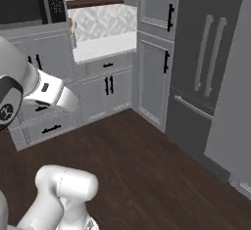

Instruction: Gather all objects into one cabinet and sort the glasses and bowls to opposite sides.

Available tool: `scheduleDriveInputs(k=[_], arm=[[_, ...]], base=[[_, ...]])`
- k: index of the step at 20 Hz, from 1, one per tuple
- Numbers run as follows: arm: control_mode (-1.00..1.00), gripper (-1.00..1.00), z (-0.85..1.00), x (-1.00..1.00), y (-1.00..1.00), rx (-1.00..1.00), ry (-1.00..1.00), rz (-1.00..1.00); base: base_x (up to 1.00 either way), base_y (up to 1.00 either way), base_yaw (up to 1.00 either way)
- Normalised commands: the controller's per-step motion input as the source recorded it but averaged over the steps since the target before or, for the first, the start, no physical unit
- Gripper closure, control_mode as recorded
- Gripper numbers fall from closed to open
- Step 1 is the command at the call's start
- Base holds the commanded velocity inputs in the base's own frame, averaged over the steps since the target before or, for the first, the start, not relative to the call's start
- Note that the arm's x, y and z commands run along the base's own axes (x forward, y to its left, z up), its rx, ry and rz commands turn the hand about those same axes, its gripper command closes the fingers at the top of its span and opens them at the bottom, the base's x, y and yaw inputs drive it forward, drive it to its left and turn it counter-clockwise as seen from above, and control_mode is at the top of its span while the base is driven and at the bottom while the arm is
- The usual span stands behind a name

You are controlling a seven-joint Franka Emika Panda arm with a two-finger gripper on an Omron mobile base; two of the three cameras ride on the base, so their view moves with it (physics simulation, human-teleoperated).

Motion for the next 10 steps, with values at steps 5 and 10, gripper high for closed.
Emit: scheduleDriveInputs(k=[5, 10], arm=[[1.0, -1.0, 0.0, 0.0, 0.0, 0.0, 0.0, 0.0], [1.0, -1.0, 0.0, 0.0, 0.0, 0.0, 0.0, 0.0]], base=[[0.0, 0.0, 0.93], [0.2, 0.0, 0.87]])
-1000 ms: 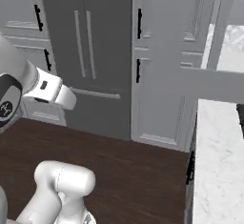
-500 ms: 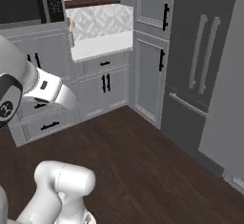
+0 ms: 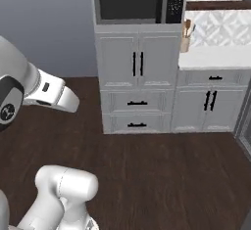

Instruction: Gather all objects into one cabinet and sort the glasses and bowls to opposite sides.

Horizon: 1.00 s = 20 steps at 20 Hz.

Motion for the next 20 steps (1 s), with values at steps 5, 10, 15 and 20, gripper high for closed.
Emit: scheduleDriveInputs(k=[5, 10, 15, 20], arm=[[1.0, -1.0, 0.0, 0.0, 0.0, 0.0, 0.0, 0.0], [1.0, -1.0, 0.0, 0.0, 0.0, 0.0, 0.0, 0.0], [1.0, -1.0, 0.0, 0.0, 0.0, 0.0, 0.0, 0.0], [1.0, -1.0, 0.0, 0.0, 0.0, 0.0, 0.0, 0.0]], base=[[0.37, -0.25, 0.74], [0.29, -0.38, 0.72], [0.3, -0.22, 0.83], [0.33, -0.21, 0.85]])
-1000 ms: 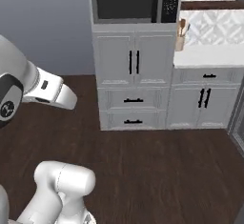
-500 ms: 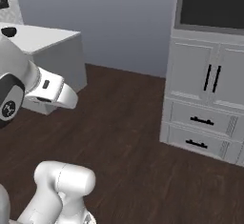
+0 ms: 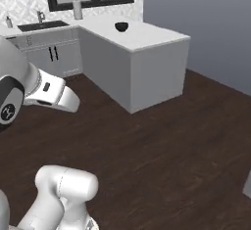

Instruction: Gather all objects into one cabinet and sort the glasses and bowls to opposite sides.

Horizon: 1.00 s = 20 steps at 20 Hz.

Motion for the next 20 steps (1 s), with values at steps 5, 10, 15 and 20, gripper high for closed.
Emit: scheduleDriveInputs(k=[5, 10, 15, 20], arm=[[1.0, -1.0, 0.0, 0.0, 0.0, 0.0, 0.0, 0.0], [1.0, -1.0, 0.0, 0.0, 0.0, 0.0, 0.0, 0.0], [1.0, -1.0, 0.0, 0.0, 0.0, 0.0, 0.0, 0.0], [1.0, -1.0, 0.0, 0.0, 0.0, 0.0, 0.0, 0.0]], base=[[0.29, -0.2, 0.86], [0.32, -0.22, 0.85], [0.37, -0.48, 0.65], [0.96, -0.56, 0.46]])
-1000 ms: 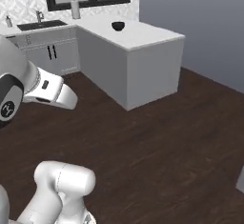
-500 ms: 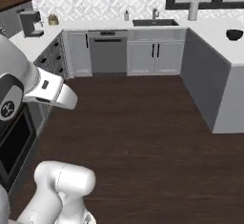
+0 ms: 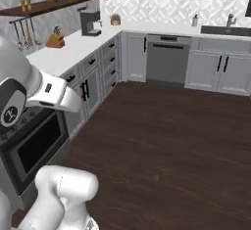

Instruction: Gather all objects into one cabinet and sort the glasses and bowls to opposite sides.

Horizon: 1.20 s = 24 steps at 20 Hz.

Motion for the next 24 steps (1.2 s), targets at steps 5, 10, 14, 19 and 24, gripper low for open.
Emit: scheduleDriveInputs(k=[5, 10, 14, 19, 24], arm=[[1.0, -1.0, 0.0, 0.0, 0.0, 0.0, 0.0, 0.0], [1.0, -1.0, 0.0, 0.0, 0.0, 0.0, 0.0, 0.0], [1.0, -1.0, 0.0, 0.0, 0.0, 0.0, 0.0, 0.0], [1.0, -1.0, 0.0, 0.0, 0.0, 0.0, 0.0, 0.0], [1.0, -1.0, 0.0, 0.0, 0.0, 0.0, 0.0, 0.0]], base=[[1.0, -0.2, 0.29], [1.0, -0.04, 0.03], [1.0, 0.0, -0.08], [1.0, 0.02, -0.12], [1.0, 0.1, -0.17]])
